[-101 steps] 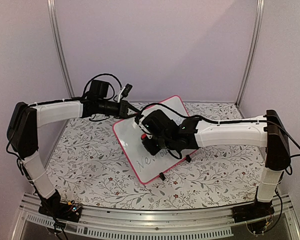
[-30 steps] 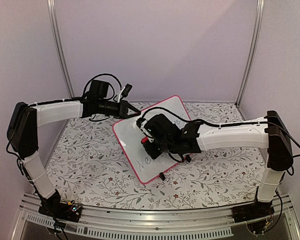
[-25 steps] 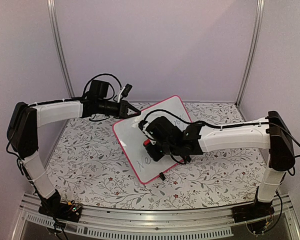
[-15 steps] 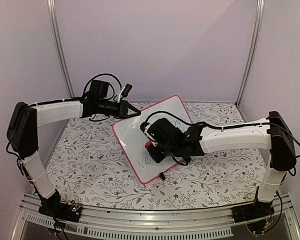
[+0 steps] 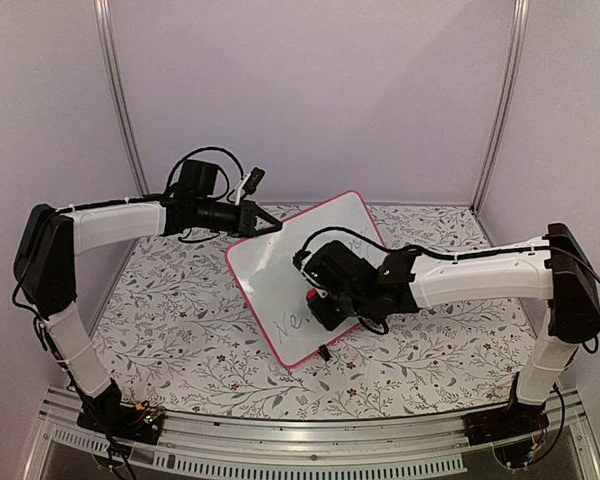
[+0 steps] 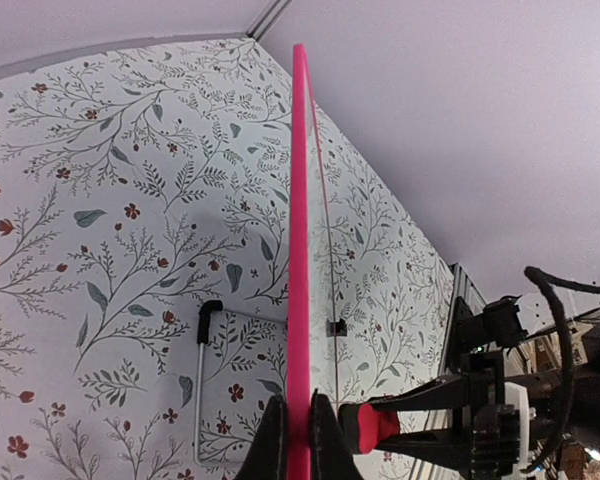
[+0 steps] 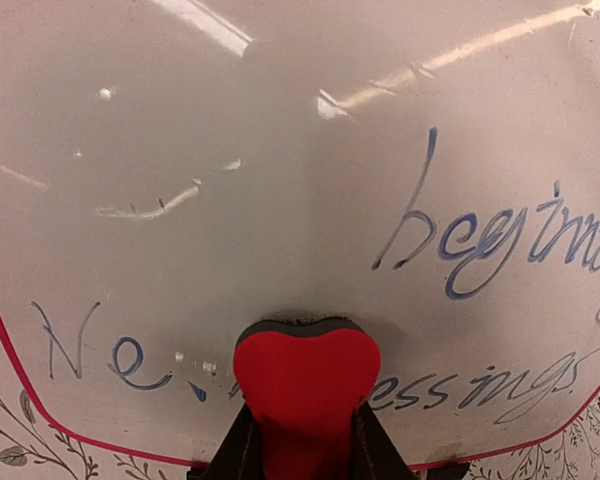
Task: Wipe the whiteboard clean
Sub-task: Erase the whiteboard at the center of the board.
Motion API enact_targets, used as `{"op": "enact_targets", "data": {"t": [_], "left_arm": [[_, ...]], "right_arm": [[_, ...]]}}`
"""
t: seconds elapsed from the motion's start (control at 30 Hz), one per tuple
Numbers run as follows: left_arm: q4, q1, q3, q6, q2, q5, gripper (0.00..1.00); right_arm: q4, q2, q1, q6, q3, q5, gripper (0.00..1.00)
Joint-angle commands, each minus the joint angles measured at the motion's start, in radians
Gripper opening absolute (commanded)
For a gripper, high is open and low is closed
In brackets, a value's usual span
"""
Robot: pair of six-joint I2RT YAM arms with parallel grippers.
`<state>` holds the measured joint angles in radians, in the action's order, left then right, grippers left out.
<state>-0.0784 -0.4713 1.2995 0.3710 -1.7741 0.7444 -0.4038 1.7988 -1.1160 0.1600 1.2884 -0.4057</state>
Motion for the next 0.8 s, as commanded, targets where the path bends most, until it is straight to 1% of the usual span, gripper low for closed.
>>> {"op": "enact_targets", "data": {"t": [0.0, 0.1, 0.23, 0.5, 0.77], "left_arm": [[0.002, -0.006, -0.005, -0.023, -0.003, -0.043, 0.00], [0.002, -0.007, -0.004, -0.024, -0.005, -0.046, 0.00], [0.003, -0.009, -0.003, -0.021, -0.011, -0.044, 0.00], [0.003, -0.015, -0.003, -0.020, -0.005, -0.046, 0.00], [0.003, -0.015, -0.003, -0.019, 0.005, -0.043, 0.00]], "right_arm": [[0.027, -0.110, 0.010, -0.008, -0.032, -0.094, 0.00], [0.042, -0.149, 0.017, -0.020, -0.034, -0.115, 0.00], [0.044, -0.145, 0.019, -0.029, -0.031, -0.134, 0.00], [0.098, -0.099, 0.019, -0.047, -0.005, -0.174, 0.00], [0.120, -0.009, 0.019, -0.082, 0.107, -0.196, 0.00]]}}
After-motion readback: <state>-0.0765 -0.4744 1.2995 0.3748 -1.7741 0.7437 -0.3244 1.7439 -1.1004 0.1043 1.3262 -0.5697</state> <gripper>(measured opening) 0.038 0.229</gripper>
